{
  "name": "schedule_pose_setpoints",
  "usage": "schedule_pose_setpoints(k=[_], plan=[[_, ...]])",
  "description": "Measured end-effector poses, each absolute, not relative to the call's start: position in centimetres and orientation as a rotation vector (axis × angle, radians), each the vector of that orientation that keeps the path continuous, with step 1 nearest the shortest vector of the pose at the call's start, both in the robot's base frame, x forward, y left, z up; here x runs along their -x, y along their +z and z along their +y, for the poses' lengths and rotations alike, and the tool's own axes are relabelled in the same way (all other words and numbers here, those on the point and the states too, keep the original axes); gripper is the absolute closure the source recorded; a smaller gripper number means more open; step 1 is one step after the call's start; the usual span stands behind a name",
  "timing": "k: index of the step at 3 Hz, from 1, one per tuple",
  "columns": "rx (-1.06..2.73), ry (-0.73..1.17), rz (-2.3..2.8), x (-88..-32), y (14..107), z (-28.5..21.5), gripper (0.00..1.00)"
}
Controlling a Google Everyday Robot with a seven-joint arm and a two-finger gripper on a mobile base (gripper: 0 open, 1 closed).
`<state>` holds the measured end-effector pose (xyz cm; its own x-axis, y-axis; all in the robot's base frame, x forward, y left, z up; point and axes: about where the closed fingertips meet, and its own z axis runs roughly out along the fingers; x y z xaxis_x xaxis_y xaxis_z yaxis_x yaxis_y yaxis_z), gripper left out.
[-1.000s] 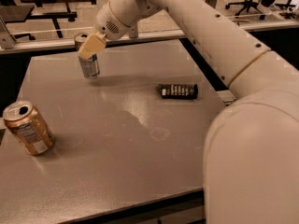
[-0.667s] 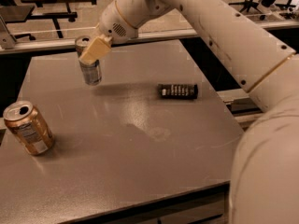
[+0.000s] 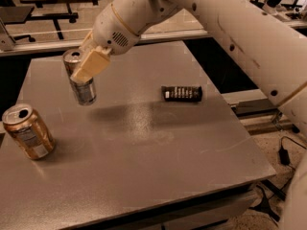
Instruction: Move redbull can near orange can
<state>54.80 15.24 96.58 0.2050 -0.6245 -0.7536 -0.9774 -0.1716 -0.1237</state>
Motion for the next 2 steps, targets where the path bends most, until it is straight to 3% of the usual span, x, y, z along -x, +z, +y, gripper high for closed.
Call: schedule_pose_setpoints(k=[2], plan=[[2.018,0.811,1.374,-49.3,95.6,17.0,1.00]])
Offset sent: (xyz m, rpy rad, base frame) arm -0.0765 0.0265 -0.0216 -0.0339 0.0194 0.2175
